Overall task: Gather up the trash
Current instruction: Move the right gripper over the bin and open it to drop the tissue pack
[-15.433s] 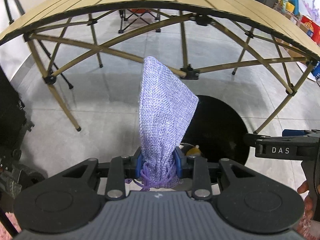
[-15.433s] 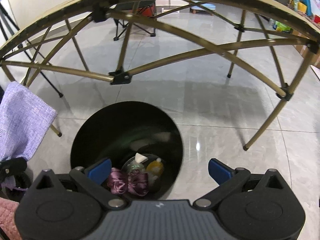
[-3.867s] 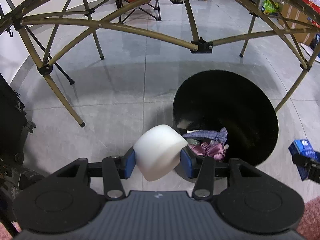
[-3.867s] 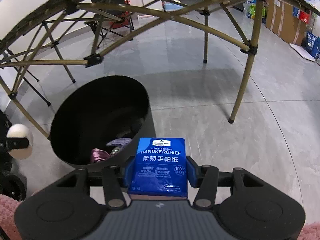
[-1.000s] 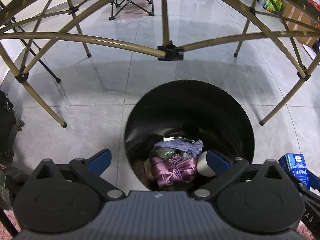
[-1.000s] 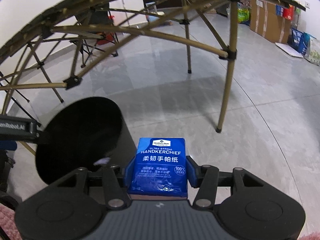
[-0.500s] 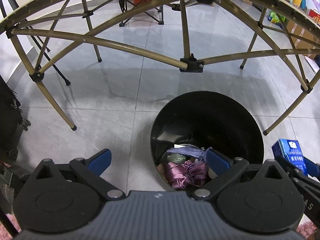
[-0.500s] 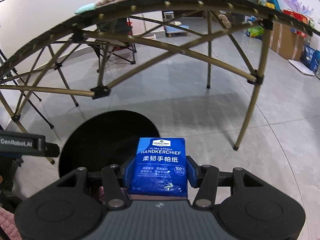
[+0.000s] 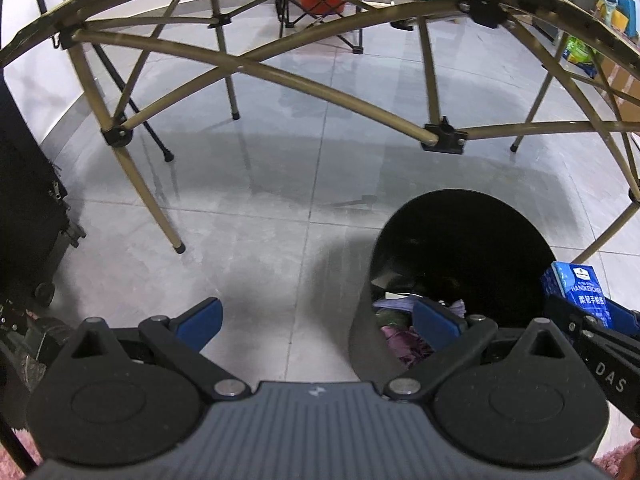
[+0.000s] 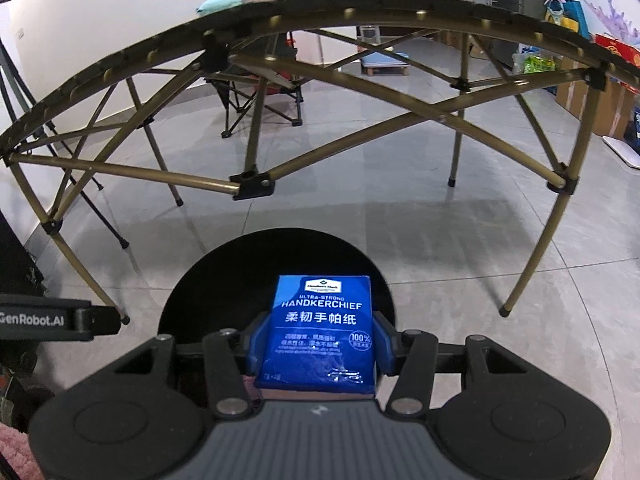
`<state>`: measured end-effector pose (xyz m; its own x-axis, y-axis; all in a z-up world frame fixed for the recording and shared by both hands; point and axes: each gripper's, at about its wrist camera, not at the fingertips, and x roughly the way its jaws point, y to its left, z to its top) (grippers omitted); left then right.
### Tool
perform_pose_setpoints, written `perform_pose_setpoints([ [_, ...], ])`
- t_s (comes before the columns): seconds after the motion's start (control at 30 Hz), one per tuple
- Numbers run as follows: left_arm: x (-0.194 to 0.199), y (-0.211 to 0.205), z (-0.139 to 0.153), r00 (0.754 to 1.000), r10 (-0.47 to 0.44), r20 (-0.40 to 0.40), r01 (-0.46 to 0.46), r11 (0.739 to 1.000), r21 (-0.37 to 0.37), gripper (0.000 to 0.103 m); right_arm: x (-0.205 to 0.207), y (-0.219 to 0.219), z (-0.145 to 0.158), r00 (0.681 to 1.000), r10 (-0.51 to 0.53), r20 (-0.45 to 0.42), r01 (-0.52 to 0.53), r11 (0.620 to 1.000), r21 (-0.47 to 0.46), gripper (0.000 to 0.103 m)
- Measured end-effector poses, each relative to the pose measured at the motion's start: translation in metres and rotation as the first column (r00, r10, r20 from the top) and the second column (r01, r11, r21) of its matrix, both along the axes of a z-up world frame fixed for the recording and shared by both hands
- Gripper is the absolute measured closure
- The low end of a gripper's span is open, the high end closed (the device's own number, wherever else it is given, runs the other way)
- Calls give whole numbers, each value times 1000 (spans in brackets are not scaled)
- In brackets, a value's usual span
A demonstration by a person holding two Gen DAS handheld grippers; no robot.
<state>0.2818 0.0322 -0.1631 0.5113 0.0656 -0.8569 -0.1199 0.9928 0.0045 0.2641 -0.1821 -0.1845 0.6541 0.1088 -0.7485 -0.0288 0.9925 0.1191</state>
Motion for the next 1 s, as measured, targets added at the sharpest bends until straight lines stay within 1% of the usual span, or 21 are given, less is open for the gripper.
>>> perform_pose_setpoints([
  [0.27, -3, 20, -3, 1000, 31, -4, -31, 1000, 0, 0, 14, 22, -10, 999, 43, -31, -43, 999, -15, 52],
  [0.7, -4, 35, -12, 998, 61, -35, -61, 998, 2, 0, 33, 50, -31, 991, 87, -105, -89, 996, -16, 52],
  [1.0, -5, 43, -17, 996, 78, -48, -78, 997, 0, 0, 44, 56, -42, 987, 81, -142, -87, 995, -38, 52],
])
